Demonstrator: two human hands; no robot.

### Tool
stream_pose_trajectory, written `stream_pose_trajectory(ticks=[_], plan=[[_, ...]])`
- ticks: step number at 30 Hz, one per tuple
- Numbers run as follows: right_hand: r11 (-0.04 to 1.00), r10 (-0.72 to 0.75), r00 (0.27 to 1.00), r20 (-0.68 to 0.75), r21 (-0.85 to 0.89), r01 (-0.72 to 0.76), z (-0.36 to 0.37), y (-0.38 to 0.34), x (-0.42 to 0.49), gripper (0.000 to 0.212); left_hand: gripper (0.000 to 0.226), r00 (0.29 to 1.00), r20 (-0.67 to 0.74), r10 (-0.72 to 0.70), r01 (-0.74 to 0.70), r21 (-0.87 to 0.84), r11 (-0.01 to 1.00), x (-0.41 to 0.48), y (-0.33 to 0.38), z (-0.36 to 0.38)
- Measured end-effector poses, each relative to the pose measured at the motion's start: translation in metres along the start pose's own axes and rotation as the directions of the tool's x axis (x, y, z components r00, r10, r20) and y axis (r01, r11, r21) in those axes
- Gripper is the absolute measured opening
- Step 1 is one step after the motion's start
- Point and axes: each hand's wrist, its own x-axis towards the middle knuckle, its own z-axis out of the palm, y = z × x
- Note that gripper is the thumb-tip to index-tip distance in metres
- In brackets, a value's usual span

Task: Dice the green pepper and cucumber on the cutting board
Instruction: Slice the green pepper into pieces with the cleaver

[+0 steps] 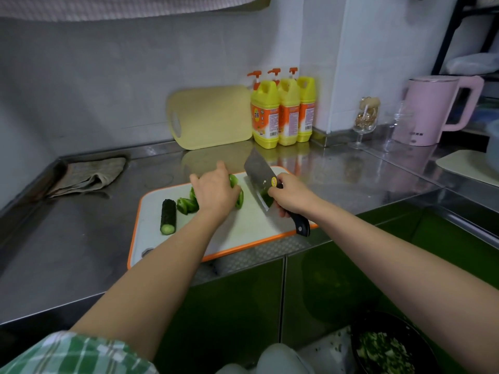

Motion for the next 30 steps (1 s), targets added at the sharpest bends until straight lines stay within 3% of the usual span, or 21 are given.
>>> stream_pose_trajectory(ticks=[5,12,16,21,26,30], plan=[[0.996,-0.047,0.999,0.017,-0.069,0.048,0.001,-0.012,-0.011,0.005,0.036,0.987,0.122,-0.103,0.130,-0.246,0.960,-0.002,0.004,-0.004],[0.974,-0.071,0.996,0.051,-0.212,0.081,0.007,-0.026,-0.021,0.013,0.038,0.968,0.200,-0.152,0.223,-0.406,0.886,-0.006,0.003,-0.006],[0.940,-0.025,0.994,0.106,-0.335,0.059,0.013,-0.033,-0.022,0.014,0.037,0.964,0.225,-0.142,0.228,-0.424,0.877,-0.007,0.000,-0.007],[0.836,0.009,0.997,0.073,-0.548,0.032,0.030,-0.037,-0.014,0.019,0.034,0.973,0.206,-0.100,0.170,-0.362,0.917,-0.007,-0.008,-0.006],[0.816,0.075,0.991,0.107,-0.577,0.001,0.041,-0.046,-0.001,0.014,0.032,0.977,0.208,-0.052,0.116,-0.311,0.943,-0.007,-0.014,-0.006],[0.752,0.115,0.974,0.193,-0.658,0.042,0.037,-0.055,0.005,0.023,0.037,0.979,0.202,-0.010,0.056,-0.222,0.973,-0.009,-0.014,-0.007]])
